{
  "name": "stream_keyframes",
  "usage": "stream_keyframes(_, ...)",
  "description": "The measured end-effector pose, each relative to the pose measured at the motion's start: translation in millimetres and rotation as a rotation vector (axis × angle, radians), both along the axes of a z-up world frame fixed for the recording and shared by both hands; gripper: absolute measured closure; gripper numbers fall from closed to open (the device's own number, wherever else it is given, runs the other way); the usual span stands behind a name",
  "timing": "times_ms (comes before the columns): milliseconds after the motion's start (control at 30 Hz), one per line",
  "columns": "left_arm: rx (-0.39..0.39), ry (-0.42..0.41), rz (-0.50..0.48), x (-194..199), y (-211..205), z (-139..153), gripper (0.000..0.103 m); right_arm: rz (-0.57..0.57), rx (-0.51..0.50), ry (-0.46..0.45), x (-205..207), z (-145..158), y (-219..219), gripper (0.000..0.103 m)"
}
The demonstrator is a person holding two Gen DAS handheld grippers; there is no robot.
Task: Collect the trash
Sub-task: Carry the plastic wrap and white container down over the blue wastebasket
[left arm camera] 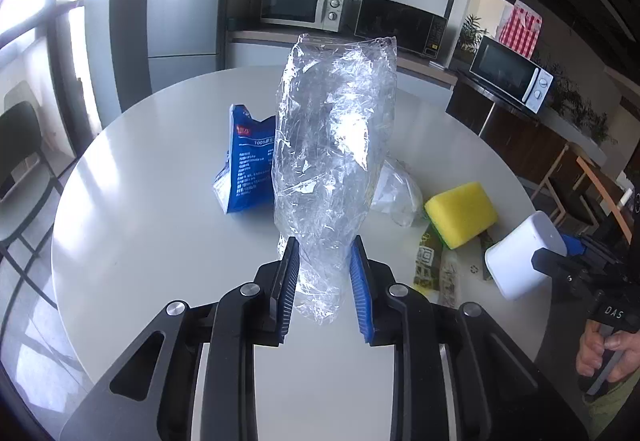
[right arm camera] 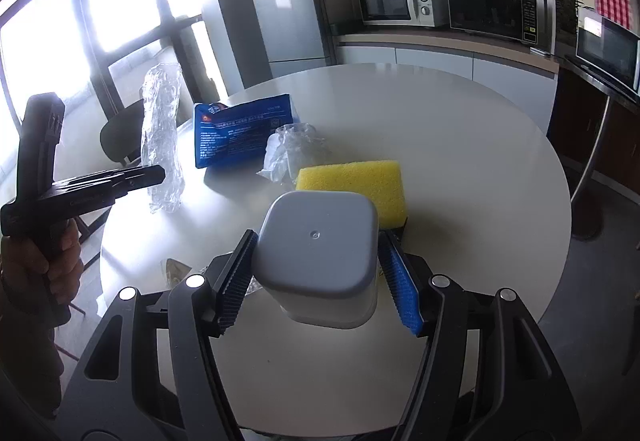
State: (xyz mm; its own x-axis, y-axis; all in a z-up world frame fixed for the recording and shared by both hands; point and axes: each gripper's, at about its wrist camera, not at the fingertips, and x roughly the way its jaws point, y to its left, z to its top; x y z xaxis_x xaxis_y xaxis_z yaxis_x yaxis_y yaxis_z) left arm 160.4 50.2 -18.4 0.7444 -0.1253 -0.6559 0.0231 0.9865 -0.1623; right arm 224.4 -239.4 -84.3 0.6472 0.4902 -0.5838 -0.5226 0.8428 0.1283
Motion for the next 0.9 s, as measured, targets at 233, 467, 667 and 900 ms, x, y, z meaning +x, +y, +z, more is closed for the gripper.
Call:
stream_keyframes(233,-0.034,-0.024,0.036,-52,-9,4,0.079,0.037,0.01,0.003,-32,-2,3,0.045)
stream_keyframes(467,-0.068,-0.047,0.053,-98,-15,9,0.079,0.057,0.008,0.001,-65,-5,0,0.045)
stream_keyframes(667,-0.06,-0.028,0.016,-126,-28,3,0.079,0.067,0.0,-0.001,-86,-9,-9,0.045)
stream_keyframes(900,-0.061,0.014,-0.026,-153,-38,-13,0.079,0.092,-0.002,0.008,-112,-17,-26,0.045)
